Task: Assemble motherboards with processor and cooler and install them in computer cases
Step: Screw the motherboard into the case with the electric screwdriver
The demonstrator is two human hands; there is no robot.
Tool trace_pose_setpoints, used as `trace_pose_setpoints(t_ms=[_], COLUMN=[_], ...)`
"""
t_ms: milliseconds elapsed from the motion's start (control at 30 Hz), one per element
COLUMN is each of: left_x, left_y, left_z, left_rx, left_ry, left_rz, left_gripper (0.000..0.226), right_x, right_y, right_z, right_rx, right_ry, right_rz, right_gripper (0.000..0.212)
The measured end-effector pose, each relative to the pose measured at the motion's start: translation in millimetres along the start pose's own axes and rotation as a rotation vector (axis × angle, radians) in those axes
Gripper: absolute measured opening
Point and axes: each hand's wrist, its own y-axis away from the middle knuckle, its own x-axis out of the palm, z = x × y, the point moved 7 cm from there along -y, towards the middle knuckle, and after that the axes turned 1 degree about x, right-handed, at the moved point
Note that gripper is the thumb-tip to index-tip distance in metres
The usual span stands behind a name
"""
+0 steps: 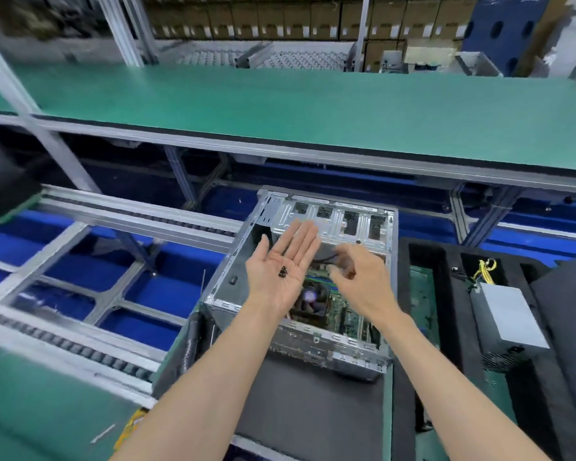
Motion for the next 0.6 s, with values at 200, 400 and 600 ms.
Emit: trace_pose_setpoints(t_ms=[200, 400, 600], left_x=[-38, -75, -100], left_y=[26, 46, 55], left_z=[-98, -178, -229], left_rx=[0.124, 0.169, 0.156], left_ry=[-0.015, -0.008, -0.018], left_rz=[-0.020, -0.041, -0.056], left_gripper=[0.065, 0.066, 0.069], right_x=[79, 137, 179], right_y=[-9, -19, -17], right_z=[57, 117, 178], right_rx=[-0.116, -0.187, -0.449], right_ry=[0.077, 0.102, 0.330], right_rz=[0.262, 0.341, 0.223], right_gripper=[0.037, 0.039, 0.035])
